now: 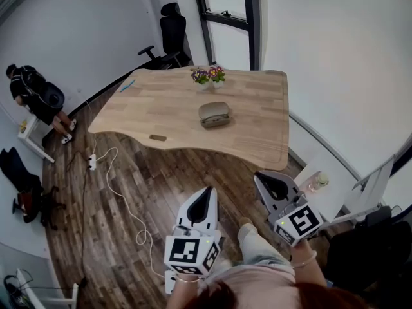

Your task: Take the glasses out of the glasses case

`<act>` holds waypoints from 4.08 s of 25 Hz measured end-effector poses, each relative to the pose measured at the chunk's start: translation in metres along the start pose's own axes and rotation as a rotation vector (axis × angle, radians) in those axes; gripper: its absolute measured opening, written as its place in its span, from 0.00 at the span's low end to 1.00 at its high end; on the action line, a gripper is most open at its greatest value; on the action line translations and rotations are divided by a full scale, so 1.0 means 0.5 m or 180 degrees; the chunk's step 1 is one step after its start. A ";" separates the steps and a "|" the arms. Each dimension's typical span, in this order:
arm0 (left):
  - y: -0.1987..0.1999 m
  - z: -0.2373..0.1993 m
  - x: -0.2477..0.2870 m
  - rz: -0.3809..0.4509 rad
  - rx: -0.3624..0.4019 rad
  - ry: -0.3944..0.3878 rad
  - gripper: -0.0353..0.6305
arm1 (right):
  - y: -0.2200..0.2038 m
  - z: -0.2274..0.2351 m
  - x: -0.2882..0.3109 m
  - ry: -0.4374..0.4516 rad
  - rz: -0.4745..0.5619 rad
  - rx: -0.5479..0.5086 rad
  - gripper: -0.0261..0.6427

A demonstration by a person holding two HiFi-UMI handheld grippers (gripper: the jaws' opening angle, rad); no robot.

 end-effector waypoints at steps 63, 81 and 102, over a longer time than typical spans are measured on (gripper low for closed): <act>0.056 -0.173 0.554 -0.0146 -0.0018 0.0476 0.05 | -0.122 0.478 0.474 0.0731 -0.0356 0.0057 0.04; 0.060 -0.276 0.677 -0.0212 -0.0037 0.0356 0.05 | -0.173 0.535 0.604 0.0823 -0.0779 -0.0128 0.04; 0.065 -0.386 0.790 -0.0241 -0.0099 0.0242 0.05 | -0.277 0.550 0.745 0.1260 -0.1348 -0.0342 0.08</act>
Point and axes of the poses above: the fingertips, and each gripper's own axes: x forward along the fingers, z to its right, y out of its top, the point moved 10 cm from there along -x, backward along the fingers, and after that the axes turned 6 degrees about y, right-handed, at the moved point
